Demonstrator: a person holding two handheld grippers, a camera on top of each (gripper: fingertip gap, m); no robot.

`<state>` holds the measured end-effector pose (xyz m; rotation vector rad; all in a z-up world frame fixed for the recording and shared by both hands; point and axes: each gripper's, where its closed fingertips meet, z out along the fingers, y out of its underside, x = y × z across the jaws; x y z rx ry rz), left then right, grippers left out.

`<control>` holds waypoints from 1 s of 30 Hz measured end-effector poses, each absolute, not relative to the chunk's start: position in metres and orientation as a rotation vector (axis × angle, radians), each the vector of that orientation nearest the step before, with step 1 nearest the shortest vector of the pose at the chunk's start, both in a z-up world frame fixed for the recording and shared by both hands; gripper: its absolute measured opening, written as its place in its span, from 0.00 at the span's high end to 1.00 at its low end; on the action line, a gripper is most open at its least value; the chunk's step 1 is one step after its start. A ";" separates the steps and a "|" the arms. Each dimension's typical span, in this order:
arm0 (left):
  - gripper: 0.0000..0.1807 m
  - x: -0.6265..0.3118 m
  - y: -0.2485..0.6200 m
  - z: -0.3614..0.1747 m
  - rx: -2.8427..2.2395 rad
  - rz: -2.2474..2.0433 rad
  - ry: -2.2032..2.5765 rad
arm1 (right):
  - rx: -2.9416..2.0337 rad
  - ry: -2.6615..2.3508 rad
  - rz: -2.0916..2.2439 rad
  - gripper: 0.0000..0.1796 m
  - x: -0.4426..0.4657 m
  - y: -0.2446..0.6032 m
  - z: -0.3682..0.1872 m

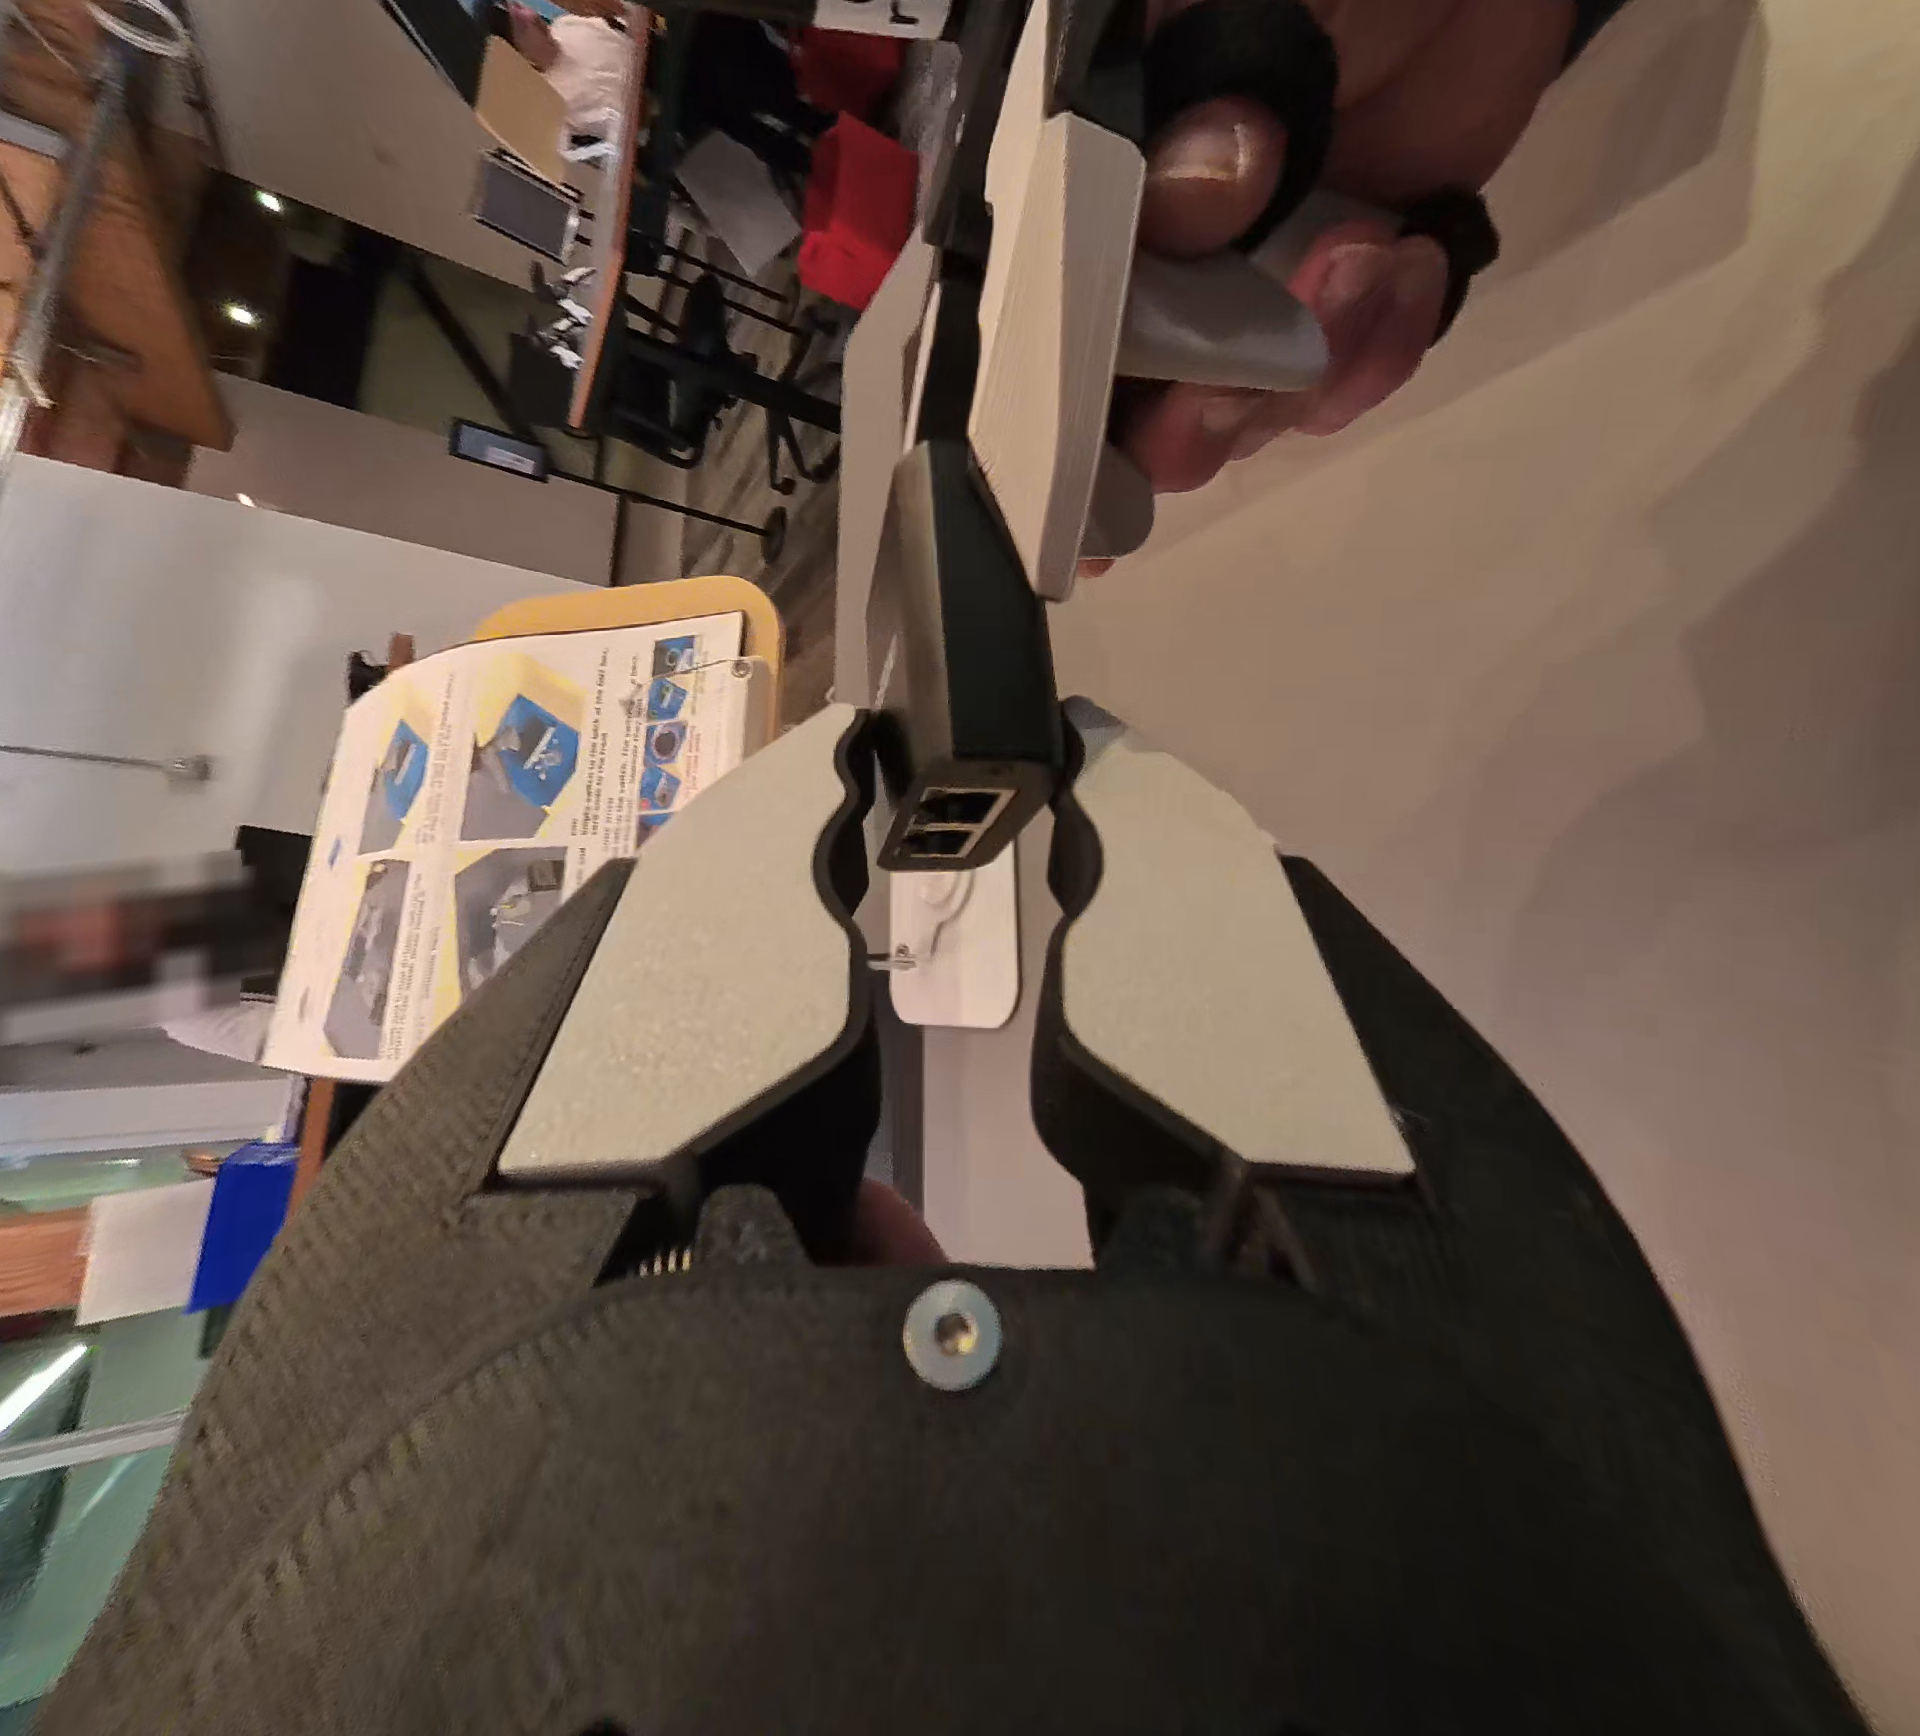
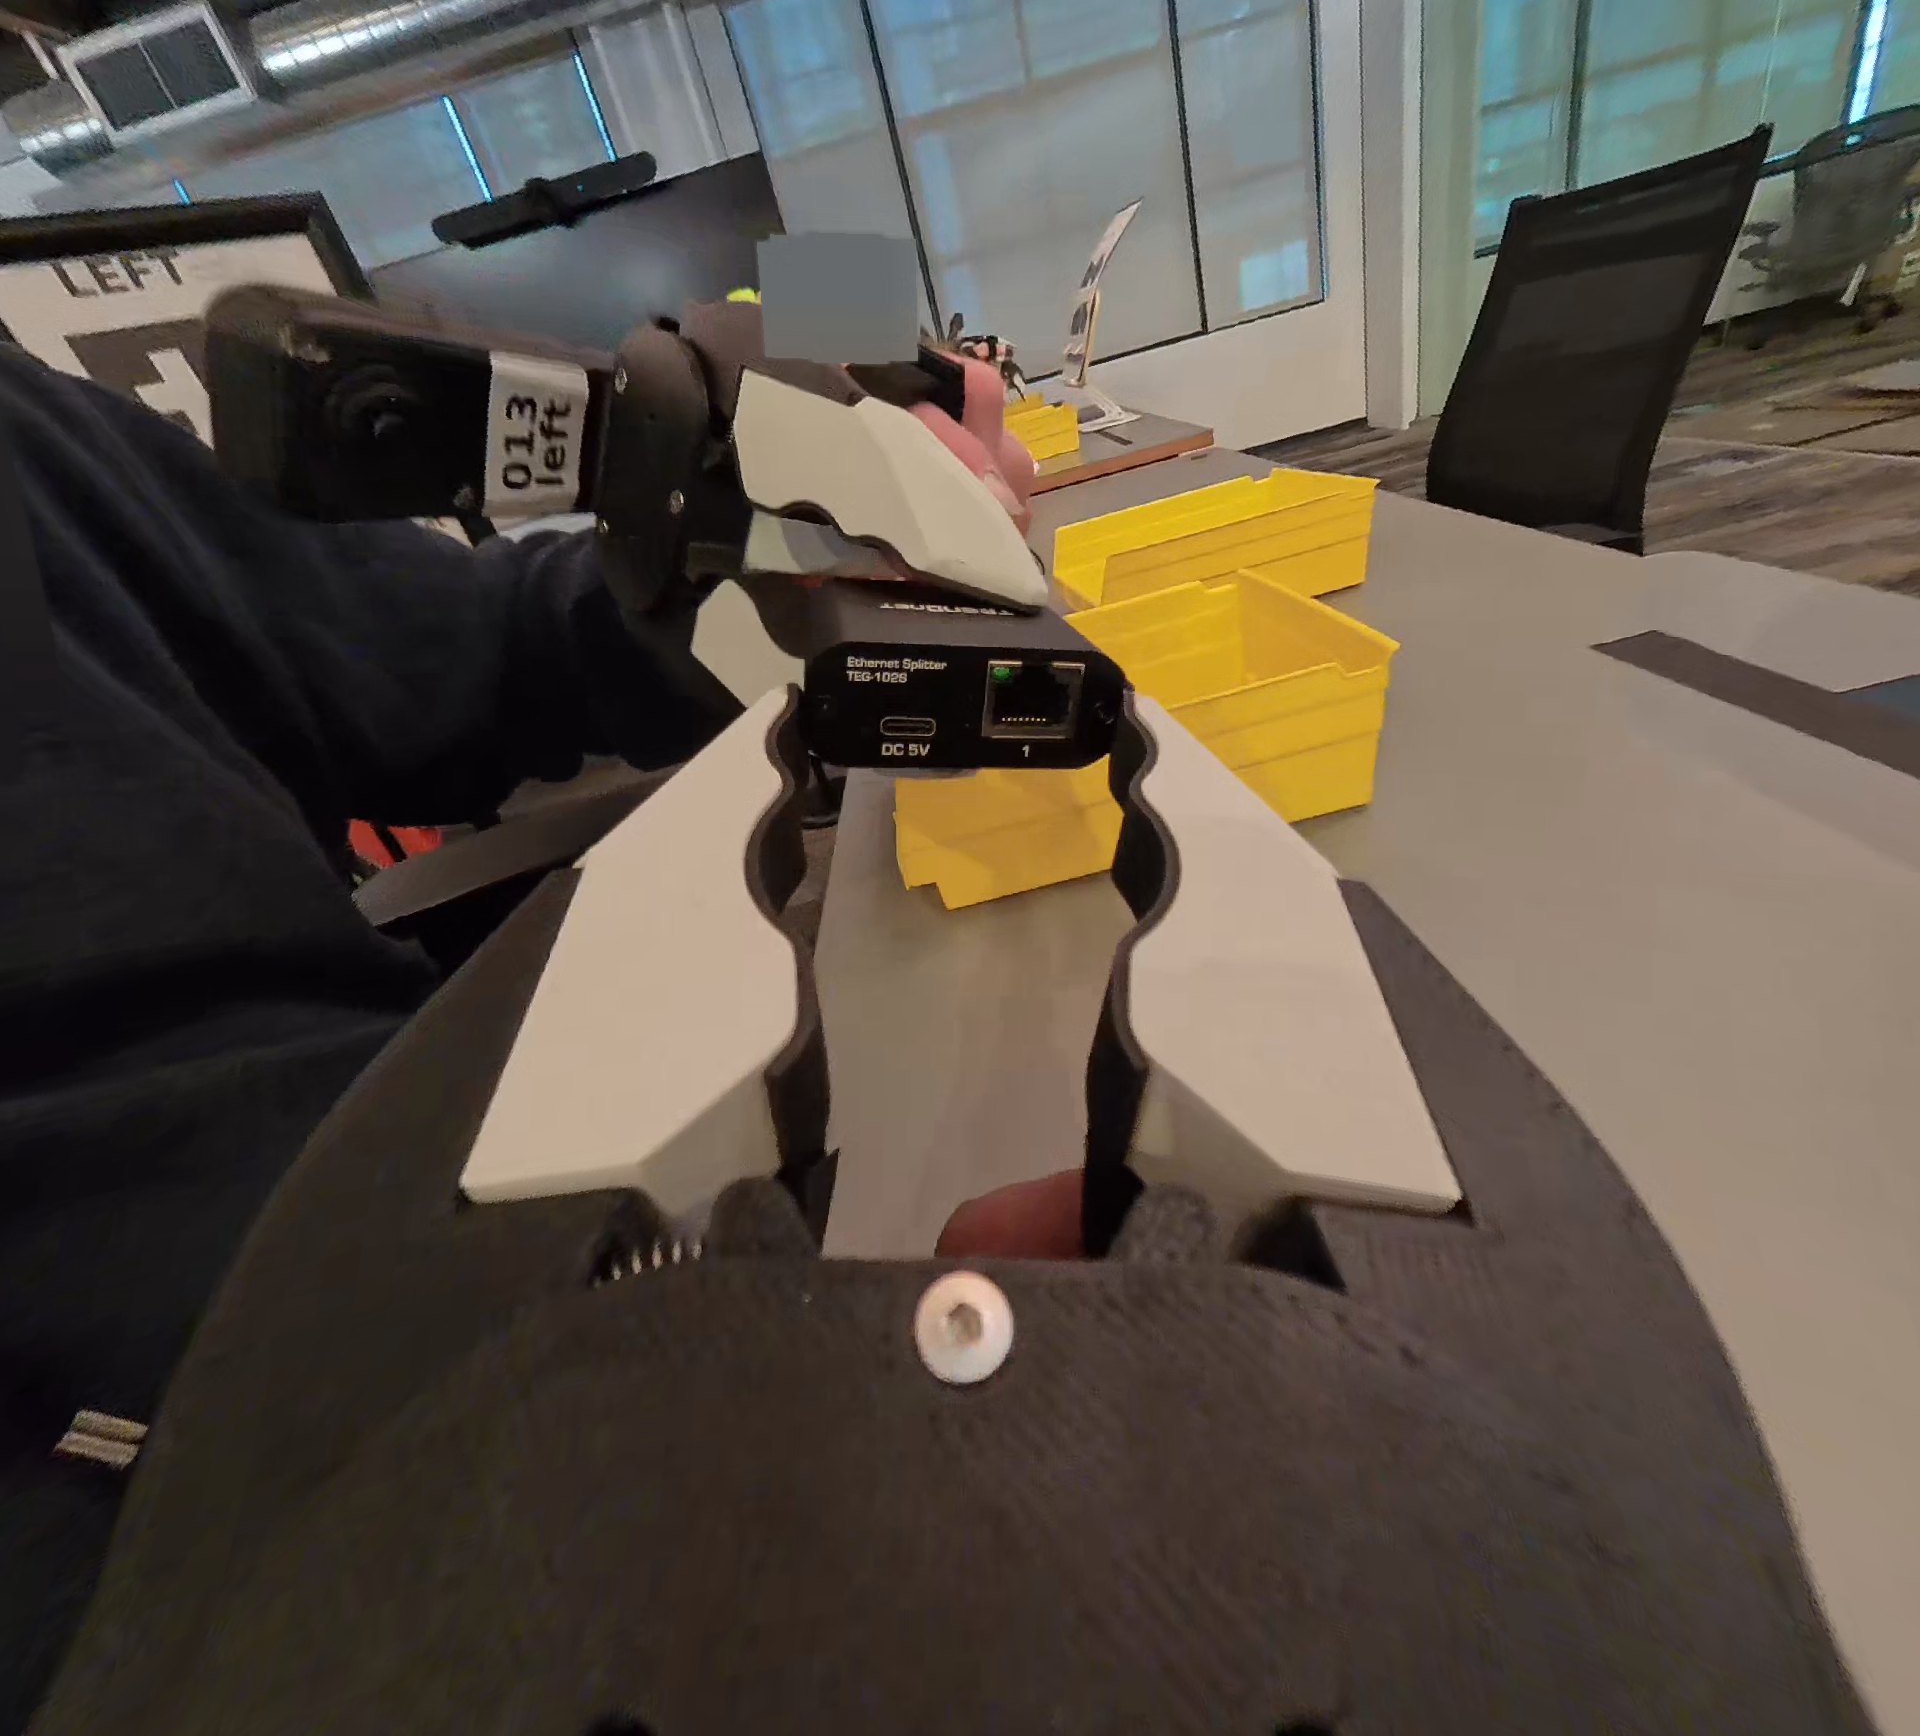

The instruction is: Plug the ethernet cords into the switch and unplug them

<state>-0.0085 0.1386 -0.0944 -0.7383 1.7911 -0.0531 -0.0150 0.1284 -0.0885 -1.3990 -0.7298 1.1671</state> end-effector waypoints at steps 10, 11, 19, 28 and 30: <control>0.87 0.000 0.121 -0.091 -0.555 0.041 1.778 | -1.397 -0.784 1.296 0.53 -0.028 0.120 -0.086; 0.87 0.001 0.120 -0.092 -0.550 0.046 1.781 | -1.387 -0.789 1.315 0.54 -0.031 0.118 -0.085; 0.87 0.004 0.123 -0.095 -0.569 0.077 1.787 | -1.402 -0.821 1.293 0.60 -0.030 0.118 -0.087; 0.74 -0.026 0.142 -0.056 -0.730 0.026 1.654 | -1.101 -0.635 1.501 0.61 0.013 0.114 -0.056; 0.75 -0.040 0.148 -0.054 -0.758 0.058 1.627 | -1.063 -0.626 1.521 0.61 0.020 0.112 -0.053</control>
